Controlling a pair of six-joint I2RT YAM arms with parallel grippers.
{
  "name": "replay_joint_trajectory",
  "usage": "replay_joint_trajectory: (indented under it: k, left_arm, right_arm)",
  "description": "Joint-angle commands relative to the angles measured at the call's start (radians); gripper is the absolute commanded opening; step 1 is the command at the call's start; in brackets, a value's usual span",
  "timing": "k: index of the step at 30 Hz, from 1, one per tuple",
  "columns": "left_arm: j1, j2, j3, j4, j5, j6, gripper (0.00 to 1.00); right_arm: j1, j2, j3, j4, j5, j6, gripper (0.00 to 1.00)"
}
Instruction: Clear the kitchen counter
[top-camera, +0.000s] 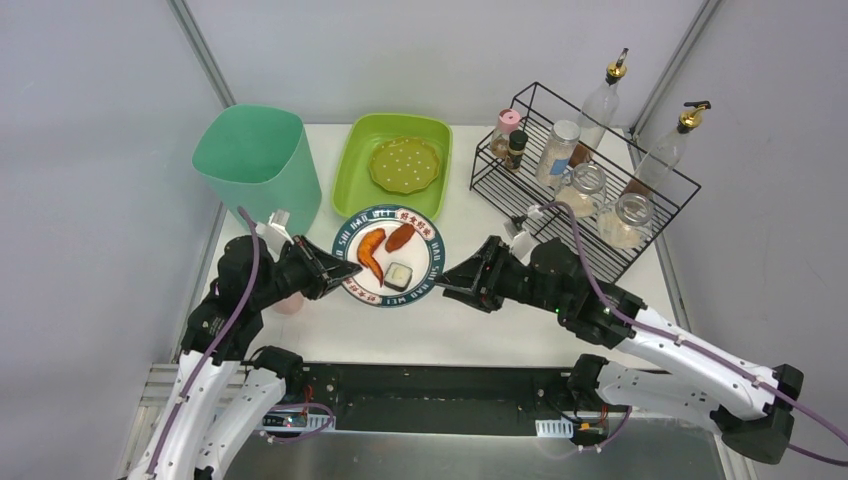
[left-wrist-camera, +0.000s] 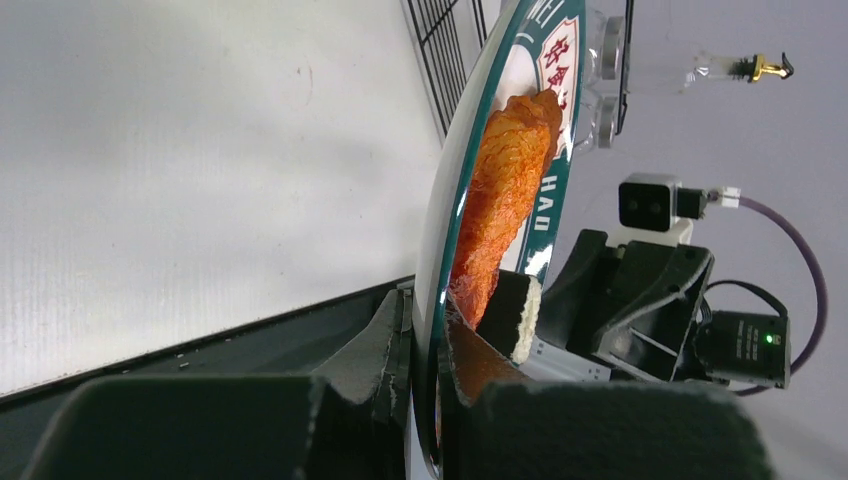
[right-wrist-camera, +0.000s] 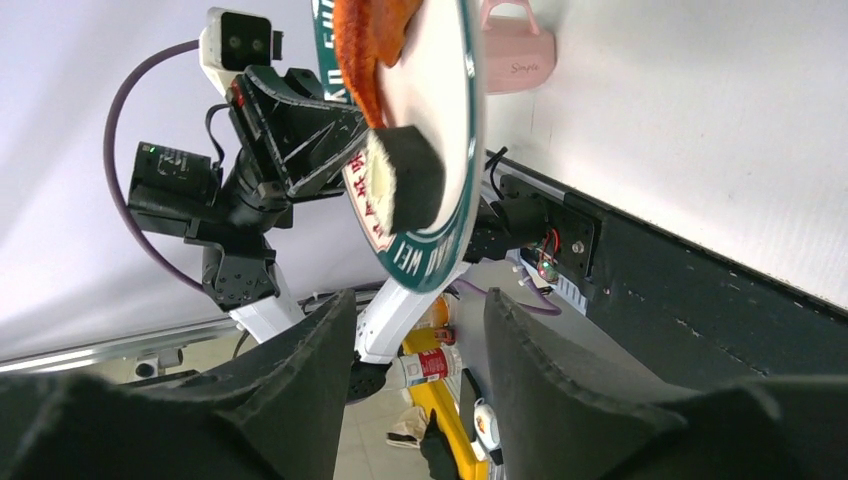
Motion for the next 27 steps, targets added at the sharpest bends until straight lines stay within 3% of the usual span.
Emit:
replay_joint_trajectory:
  k: [1,12,22,27]
  left_arm:
    - [-0.001,0.035,0.077,0.134,-0.052,-0.037,0.00]
    - [0.048,0.256,0.248,0.248,-0.170,0.027,0.00]
    - [0.221,0.479,0.421,0.381,-0.132,0.032,0.00]
    - [0.369,0.576,0.506,0.390,-0.088,0.037,0.00]
  right_arm:
    - [0.004,-0.067,0.017,-0.016,0.033,-0.025,0.53]
    - [0.003,-0.195,-0.079,-0.067,0.068,-0.037,0.55]
    - [0.001,-0.241,-0.138,-0.089,0.053,-0.050,0.55]
    - [0.001,-0.248,-0.152,-0.096,0.040,-0.055,0.54]
